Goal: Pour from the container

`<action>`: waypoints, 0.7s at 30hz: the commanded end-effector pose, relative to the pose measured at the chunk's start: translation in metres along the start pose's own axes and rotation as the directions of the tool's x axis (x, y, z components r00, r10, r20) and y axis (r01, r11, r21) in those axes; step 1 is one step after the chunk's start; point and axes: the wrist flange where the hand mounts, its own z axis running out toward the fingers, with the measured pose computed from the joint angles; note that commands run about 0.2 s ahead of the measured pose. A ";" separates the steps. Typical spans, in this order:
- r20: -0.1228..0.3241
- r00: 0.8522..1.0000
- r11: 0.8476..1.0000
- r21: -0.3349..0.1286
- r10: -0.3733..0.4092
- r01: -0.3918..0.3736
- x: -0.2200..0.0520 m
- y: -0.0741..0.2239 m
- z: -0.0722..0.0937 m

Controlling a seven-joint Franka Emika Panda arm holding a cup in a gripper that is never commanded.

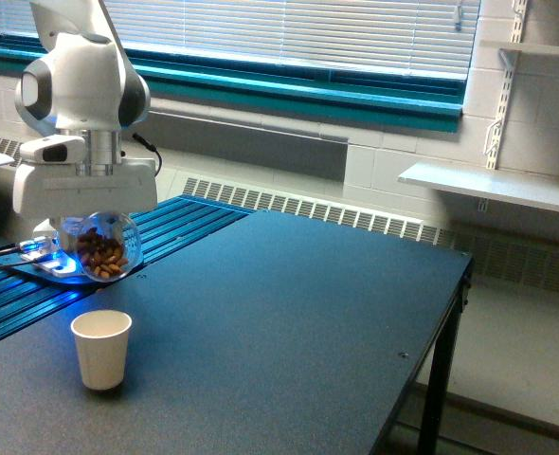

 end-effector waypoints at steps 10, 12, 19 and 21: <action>0.043 0.999 0.999 -0.034 -0.014 0.015 -0.011 0.002 0.026; 0.041 0.999 0.999 -0.039 -0.007 0.009 -0.008 0.003 0.027; 0.049 0.999 0.999 -0.048 0.003 0.000 -0.003 0.006 0.033; 0.050 0.999 0.999 -0.053 0.001 0.002 -0.002 0.006 0.035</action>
